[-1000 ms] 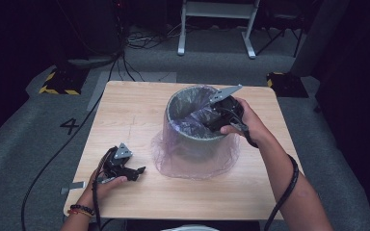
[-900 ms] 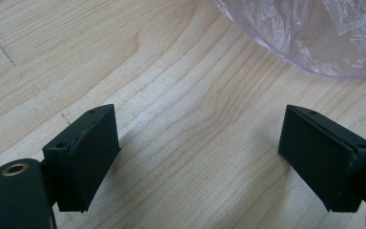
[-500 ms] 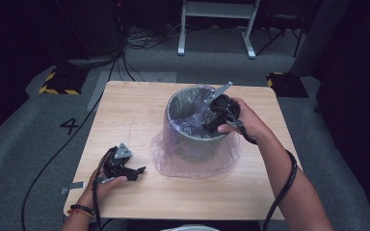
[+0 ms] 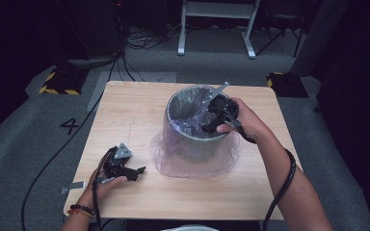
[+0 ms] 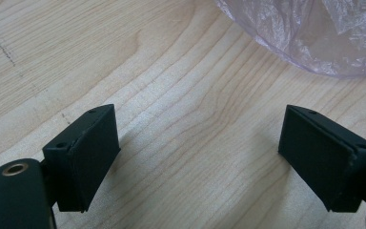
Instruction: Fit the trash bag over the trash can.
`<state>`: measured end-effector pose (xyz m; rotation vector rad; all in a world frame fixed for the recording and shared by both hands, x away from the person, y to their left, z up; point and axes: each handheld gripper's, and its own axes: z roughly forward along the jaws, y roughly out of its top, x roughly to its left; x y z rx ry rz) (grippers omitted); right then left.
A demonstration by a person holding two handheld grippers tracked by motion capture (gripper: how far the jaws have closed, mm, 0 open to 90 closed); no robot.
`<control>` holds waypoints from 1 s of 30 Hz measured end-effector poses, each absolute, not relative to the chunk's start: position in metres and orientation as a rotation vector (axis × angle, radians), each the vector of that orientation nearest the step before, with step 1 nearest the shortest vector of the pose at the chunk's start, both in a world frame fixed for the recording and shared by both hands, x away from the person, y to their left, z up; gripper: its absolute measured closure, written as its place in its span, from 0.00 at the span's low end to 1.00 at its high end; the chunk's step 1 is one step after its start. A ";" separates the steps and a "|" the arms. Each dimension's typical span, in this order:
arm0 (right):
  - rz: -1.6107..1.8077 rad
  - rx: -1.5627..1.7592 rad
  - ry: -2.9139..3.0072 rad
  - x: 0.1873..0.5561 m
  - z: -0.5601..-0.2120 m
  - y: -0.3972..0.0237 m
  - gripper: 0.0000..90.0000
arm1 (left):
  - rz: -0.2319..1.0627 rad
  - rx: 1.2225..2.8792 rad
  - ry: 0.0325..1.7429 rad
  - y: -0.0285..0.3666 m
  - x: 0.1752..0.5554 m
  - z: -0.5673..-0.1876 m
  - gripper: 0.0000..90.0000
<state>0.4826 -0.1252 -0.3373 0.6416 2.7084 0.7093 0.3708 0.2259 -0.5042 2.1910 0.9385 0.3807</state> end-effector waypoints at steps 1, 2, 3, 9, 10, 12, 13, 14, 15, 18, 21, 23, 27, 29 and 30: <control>0.715 0.640 2.705 0.482 -0.337 -0.125 0.21 | 0.379 2.189 0.941 0.226 0.371 -0.504 0.15; 0.727 0.642 2.700 0.482 -0.337 -0.126 0.21 | 0.381 2.191 0.939 0.226 0.371 -0.504 0.15; 0.731 0.644 2.698 0.482 -0.337 -0.126 0.21 | 0.381 2.191 0.939 0.226 0.371 -0.504 0.15; 0.789 0.641 2.675 0.481 -0.336 -0.129 0.21 | 0.380 2.191 0.940 0.226 0.371 -0.504 0.15; 0.802 0.644 2.672 0.480 -0.336 -0.130 0.21 | 0.381 2.191 0.938 0.226 0.371 -0.504 0.15; 0.823 0.644 2.665 0.480 -0.336 -0.131 0.21 | 0.380 2.191 0.939 0.226 0.371 -0.504 0.15; 0.829 0.647 2.662 0.480 -0.336 -0.131 0.21 | 0.381 2.191 0.938 0.226 0.371 -0.504 0.15; 0.834 0.647 2.659 0.480 -0.336 -0.131 0.21 | 0.379 2.189 0.941 0.226 0.371 -0.504 0.15; 0.842 0.648 2.655 0.480 -0.335 -0.132 0.22 | 0.381 2.191 0.938 0.226 0.371 -0.504 0.15; 0.860 0.660 2.651 0.479 -0.335 -0.133 0.22 | 0.380 2.191 0.938 0.226 0.371 -0.504 0.15; 0.893 0.676 2.643 0.479 -0.334 -0.134 0.22 | 0.381 2.191 0.938 0.226 0.371 -0.504 0.15; 0.908 0.683 2.636 0.479 -0.332 -0.136 0.22 | 0.380 2.190 0.939 0.226 0.371 -0.504 0.15; 0.943 0.691 2.613 0.478 -0.328 -0.139 0.21 | 0.381 2.191 0.939 0.226 0.371 -0.504 0.15; 0.952 0.681 2.593 0.477 -0.326 -0.141 0.21 | 0.380 2.191 0.939 0.226 0.371 -0.504 0.15; 0.968 0.674 2.586 0.477 -0.325 -0.142 0.21 | 0.381 2.191 0.939 0.226 0.371 -0.504 0.15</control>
